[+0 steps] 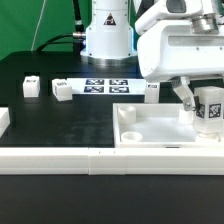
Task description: Assemble one leg
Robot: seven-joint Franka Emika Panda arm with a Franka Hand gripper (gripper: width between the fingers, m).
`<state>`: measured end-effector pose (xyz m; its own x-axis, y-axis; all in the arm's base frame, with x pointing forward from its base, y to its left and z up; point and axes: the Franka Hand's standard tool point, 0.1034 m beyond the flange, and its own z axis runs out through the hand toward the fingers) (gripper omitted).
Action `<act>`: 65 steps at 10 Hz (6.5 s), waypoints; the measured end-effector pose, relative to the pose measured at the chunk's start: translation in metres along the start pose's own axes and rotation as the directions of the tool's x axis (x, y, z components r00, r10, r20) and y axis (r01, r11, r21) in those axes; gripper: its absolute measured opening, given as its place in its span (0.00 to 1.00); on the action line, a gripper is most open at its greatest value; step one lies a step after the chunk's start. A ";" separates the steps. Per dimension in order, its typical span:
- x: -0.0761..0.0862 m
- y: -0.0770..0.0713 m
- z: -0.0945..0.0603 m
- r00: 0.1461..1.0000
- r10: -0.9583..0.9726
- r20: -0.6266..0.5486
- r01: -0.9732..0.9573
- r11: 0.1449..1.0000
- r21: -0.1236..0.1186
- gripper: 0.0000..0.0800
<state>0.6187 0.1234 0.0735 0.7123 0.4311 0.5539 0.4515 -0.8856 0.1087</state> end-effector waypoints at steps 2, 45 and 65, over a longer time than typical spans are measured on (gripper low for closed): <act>0.000 0.000 0.000 1.000 0.000 0.000 0.000 1.000 0.000 0.81; 0.009 0.002 -0.007 -0.218 0.973 0.073 -0.854 -0.154 -0.498 0.50; 0.007 0.007 -0.001 0.777 0.388 0.495 -0.405 0.911 -0.078 0.36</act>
Offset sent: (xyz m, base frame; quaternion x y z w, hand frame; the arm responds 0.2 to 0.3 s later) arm -0.0118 -0.0074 0.0249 -0.0197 -0.0421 0.0511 0.9976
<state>0.6267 0.1199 0.0787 0.9950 0.0769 0.0637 0.0807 -0.9949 -0.0606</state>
